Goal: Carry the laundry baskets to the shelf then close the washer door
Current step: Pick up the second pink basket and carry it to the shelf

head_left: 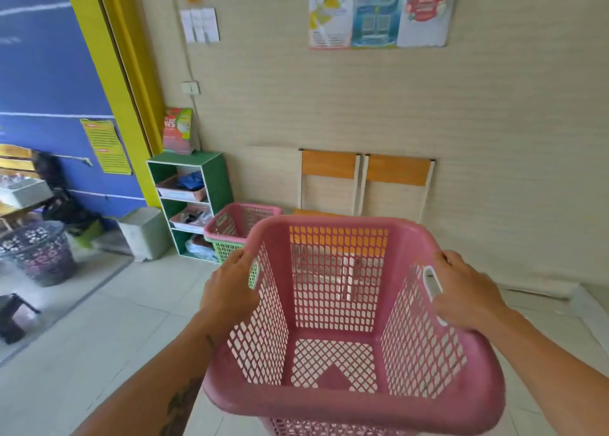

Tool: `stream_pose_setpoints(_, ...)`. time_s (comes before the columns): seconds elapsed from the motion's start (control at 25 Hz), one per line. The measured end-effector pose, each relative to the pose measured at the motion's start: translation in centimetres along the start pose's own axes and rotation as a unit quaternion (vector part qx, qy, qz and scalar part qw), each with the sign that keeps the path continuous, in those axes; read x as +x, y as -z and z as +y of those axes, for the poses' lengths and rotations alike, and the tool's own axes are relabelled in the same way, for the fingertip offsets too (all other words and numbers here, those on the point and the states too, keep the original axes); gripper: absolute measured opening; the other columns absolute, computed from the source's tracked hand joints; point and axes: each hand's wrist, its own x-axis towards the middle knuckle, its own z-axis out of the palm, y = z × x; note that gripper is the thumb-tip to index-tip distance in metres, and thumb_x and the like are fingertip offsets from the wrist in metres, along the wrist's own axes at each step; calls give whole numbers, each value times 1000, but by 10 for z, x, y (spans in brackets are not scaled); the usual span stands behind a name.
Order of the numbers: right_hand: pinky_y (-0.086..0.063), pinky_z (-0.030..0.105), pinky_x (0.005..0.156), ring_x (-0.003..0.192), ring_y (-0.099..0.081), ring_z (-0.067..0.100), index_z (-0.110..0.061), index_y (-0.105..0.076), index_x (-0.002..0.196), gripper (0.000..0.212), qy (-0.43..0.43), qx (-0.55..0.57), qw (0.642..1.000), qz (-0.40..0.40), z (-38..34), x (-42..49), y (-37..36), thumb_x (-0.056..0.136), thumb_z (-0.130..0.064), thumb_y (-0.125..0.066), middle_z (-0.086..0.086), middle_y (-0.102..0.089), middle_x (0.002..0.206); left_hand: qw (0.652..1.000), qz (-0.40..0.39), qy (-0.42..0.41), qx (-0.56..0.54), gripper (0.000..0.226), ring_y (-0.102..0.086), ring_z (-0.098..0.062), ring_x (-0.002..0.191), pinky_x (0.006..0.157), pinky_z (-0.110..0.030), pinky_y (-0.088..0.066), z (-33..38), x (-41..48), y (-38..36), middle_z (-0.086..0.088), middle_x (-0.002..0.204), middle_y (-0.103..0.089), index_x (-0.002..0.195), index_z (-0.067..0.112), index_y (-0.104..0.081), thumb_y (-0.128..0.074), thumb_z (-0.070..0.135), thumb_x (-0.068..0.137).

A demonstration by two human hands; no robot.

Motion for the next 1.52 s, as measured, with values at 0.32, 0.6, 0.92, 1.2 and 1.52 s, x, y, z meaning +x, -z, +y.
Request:
stream_pose_setpoints(0.32, -41, 32, 66, 99, -59, 24, -20, -36, 128, 50, 76, 24, 997, 18, -68, 230, -29, 83, -24, -56, -3, -43, 132, 998, 34, 52, 26, 86, -64, -23, 96, 70, -37, -53, -78, 171, -19, 9, 132, -52, 144, 40, -30, -56, 13, 66)
stream_pose_setpoints(0.6, -38, 33, 70, 104, -58, 27, -20, -34, 129, 60, 122, 18, 992, 11, -160, 408, -24, 73, -20, -57, -1, -39, 136, 991, 70, 105, 46, 77, -61, -22, 85, 65, -35, -52, -170, 306, -20, 8, 115, -55, 137, 33, -40, -56, 13, 65)
stream_pose_setpoints(0.92, -42, 36, 72, 105, -57, 29, -20, -29, 137, 71, 83, 53, 995, 34, -288, 576, -62, 72, -16, -57, -1, -34, 145, 995, 50, 58, 69, 86, -56, -16, 81, 61, -34, -50, -326, 506, -29, 12, 99, -49, 144, 40, -27, -62, 20, 69)
stream_pose_setpoints(1.2, -45, 38, 67, 96, -57, 29, -14, -29, 135, 70, 20, 85, 996, 22, -350, 704, -100, 73, -13, -60, 3, -35, 140, 995, 43, 4, 89, 63, -54, -17, 77, 61, -34, -47, -396, 674, -40, 7, 112, -53, 129, 30, -44, -59, 13, 71)
stream_pose_setpoints(1.52, -40, 36, 67, 101, -56, 32, -15, -22, 140, 73, -2, 96, 995, -21, -390, 836, -168, 81, -21, -64, 5, -33, 137, 995, -5, 48, 88, 61, -64, -31, 87, 65, -43, -54, -467, 787, -118, 6, 128, -47, 124, 27, -44, -60, 12, 68)
